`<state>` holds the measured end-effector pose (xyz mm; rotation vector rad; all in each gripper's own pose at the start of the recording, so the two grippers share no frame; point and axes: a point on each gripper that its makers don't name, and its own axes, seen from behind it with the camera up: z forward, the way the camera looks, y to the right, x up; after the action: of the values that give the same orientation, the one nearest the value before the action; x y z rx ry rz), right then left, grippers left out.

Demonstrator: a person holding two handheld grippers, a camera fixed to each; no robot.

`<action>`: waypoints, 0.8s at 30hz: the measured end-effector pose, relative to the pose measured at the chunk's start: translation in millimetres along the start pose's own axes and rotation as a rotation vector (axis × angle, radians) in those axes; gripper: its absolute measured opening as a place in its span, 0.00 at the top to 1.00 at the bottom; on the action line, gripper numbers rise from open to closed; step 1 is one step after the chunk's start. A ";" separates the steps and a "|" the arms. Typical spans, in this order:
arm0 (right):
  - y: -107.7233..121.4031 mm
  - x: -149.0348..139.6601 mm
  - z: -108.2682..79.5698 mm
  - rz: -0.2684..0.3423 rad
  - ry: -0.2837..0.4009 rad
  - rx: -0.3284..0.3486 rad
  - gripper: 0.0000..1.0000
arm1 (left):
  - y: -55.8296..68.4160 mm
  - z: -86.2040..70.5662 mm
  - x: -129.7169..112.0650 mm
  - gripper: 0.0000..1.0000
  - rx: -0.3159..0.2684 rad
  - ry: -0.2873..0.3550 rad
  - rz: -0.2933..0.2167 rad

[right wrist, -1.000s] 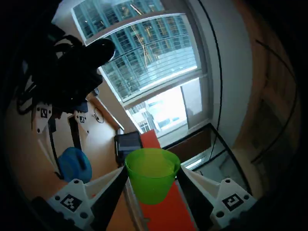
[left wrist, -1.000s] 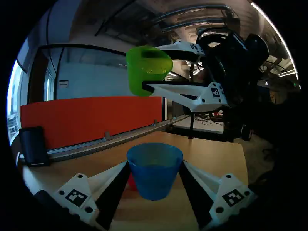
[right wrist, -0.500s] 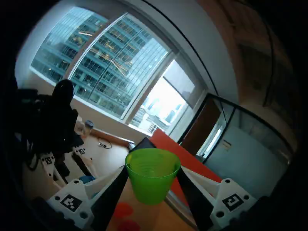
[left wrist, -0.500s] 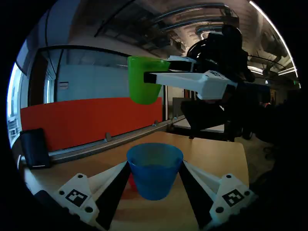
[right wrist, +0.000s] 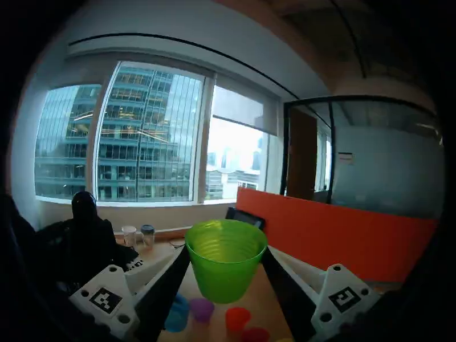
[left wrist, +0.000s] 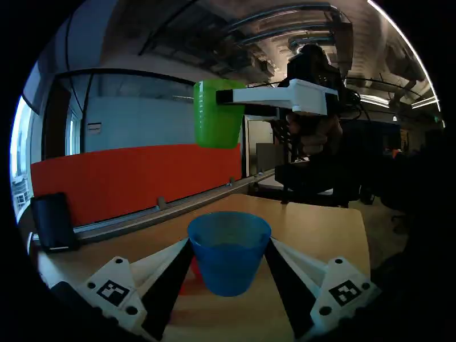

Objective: Pour water

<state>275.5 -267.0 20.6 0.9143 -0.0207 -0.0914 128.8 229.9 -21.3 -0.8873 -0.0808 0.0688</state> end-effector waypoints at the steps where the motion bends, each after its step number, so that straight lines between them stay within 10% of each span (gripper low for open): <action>1: 1.1 -0.9 -0.5 0.002 -0.003 -0.002 0.10 | -0.2 -0.3 0.3 0.15 0.001 0.000 0.000; 24: 43.8 -23.3 -41.4 -0.023 -0.037 -0.110 0.09 | -33.0 -24.5 -9.0 0.15 0.082 -0.031 0.019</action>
<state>257.7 -205.6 30.5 0.8025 -0.0392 -0.1291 123.2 189.5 -11.5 -0.8053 -0.0979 0.1031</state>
